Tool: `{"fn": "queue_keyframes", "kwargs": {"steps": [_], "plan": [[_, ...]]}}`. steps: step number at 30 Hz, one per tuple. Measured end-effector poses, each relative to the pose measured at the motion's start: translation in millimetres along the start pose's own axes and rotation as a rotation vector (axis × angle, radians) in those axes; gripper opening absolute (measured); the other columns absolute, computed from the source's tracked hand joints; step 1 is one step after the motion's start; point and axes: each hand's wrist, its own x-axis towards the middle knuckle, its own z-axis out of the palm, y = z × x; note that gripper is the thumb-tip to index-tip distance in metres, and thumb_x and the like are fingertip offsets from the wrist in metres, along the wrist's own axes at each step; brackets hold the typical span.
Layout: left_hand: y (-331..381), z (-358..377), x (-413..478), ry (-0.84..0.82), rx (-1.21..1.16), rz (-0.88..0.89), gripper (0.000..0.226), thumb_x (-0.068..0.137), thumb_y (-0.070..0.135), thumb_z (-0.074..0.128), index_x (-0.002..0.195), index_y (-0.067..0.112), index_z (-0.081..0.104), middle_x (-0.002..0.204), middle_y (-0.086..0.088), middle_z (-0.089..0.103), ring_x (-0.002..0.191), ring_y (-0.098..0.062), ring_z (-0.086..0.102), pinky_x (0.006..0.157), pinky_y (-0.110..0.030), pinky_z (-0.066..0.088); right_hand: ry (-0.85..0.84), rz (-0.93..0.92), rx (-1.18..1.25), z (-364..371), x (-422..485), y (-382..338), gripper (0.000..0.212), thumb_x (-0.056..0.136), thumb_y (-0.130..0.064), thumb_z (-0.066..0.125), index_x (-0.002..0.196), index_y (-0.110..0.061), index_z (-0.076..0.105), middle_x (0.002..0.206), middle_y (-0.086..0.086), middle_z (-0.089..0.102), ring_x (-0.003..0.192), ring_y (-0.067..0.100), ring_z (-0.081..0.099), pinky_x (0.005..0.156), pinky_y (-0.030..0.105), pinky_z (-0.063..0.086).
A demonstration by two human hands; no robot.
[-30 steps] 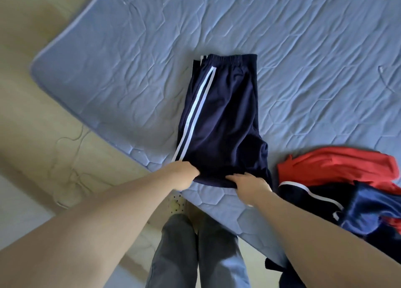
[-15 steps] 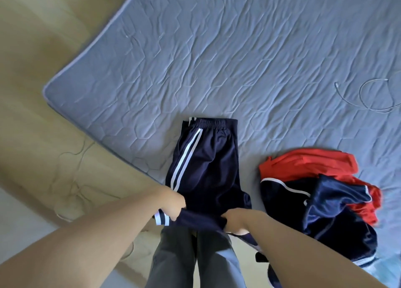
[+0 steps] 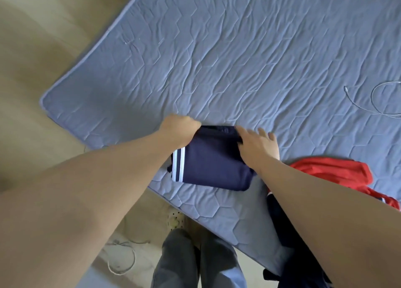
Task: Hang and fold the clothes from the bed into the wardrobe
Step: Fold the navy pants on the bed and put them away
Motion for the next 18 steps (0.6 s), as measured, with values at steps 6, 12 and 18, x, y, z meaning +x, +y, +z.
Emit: {"fn": "queue_keyframes", "kwargs": {"steps": [6,12,18], "plan": [[13.4,63.6,13.9,0.224,-0.095,-0.088,0.076,0.082,0.016,0.061,0.148,0.027,0.023,0.154,-0.009,0.022,0.141,-0.037,0.021,0.108,-0.055,0.023,-0.012,0.083,0.064,33.3,11.9,0.7,0.062,0.099,-0.045,0.028,0.148,-0.036,-0.008,0.159,-0.002,-0.007,0.146,0.028,-0.005,0.116,0.049,0.006],[27.8,127.3,32.7,-0.054,-0.269,-0.171,0.066,0.095,0.055,0.028,0.148,0.035,-0.007,0.156,0.003,-0.017,0.144,-0.029,-0.012,0.113,-0.054,0.003,-0.198,0.272,0.245,92.1,27.7,4.8,0.069,0.094,-0.058,0.031,0.147,-0.042,-0.01,0.158,-0.006,-0.014,0.145,0.028,-0.006,0.11,0.058,0.011],[32.2,190.6,52.2,0.002,-0.32,-0.224,0.068,0.091,0.06,0.028,0.148,0.036,0.001,0.157,0.002,-0.011,0.144,-0.029,-0.008,0.111,-0.058,0.007,-0.222,0.324,0.368,148.5,55.2,-0.6,0.073,0.089,-0.064,0.036,0.146,-0.044,-0.004,0.158,-0.006,-0.012,0.145,0.027,-0.005,0.108,0.062,0.017]]}}
